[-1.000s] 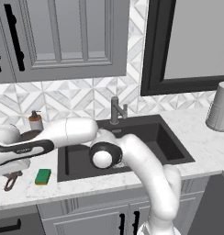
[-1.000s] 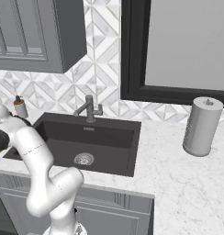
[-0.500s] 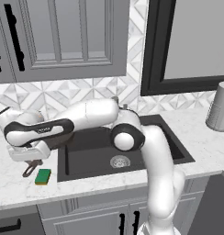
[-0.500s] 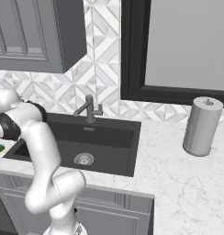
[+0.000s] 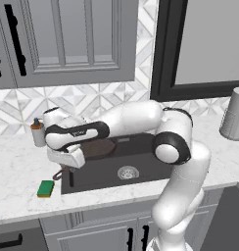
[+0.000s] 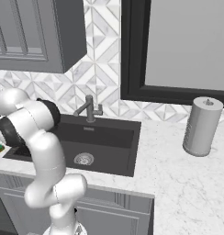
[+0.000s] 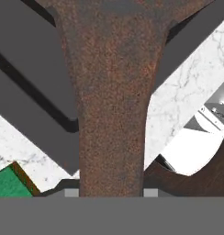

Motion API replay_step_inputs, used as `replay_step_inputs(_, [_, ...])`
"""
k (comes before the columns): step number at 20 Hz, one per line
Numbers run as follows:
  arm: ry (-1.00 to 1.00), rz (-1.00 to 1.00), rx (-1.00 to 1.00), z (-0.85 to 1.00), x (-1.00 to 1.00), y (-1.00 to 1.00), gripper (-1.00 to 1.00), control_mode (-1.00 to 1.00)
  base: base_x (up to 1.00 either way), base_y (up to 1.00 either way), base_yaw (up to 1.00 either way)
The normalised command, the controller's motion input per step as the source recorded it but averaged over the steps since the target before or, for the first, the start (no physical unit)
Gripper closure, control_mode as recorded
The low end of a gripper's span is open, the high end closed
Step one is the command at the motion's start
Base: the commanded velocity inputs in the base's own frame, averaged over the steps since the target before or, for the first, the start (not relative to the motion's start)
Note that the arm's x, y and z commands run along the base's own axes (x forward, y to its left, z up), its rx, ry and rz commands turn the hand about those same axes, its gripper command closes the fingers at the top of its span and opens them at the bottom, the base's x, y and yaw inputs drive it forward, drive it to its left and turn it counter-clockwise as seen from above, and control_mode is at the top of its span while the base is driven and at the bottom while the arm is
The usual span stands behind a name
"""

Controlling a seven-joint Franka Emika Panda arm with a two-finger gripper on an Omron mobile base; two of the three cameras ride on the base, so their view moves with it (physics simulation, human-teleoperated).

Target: Pick the pan and sponge and place them into the sink. Then turn on the water.

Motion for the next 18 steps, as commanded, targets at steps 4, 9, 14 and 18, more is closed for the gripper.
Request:
replay_step_inputs(4, [-0.02, -0.27, 0.04, -0.01, 0.13, -0.80, 1.00, -1.00, 0.00, 0.00, 0.00])
replay_step_inputs(9, [0.00, -0.33, 0.00, 0.00, 0.25, -0.62, 1.00, -1.00, 0.00, 0.00, 0.00])
replay_step_inputs(14, [0.00, -0.32, 0.00, 0.00, 0.31, -0.43, 1.00, -1.00, 0.00, 0.00, 0.00])
replay_step_inputs(18, [0.00, -0.22, 0.00, -0.01, 0.46, -0.32, 1.00, -1.00, 0.00, 0.00, 0.00])
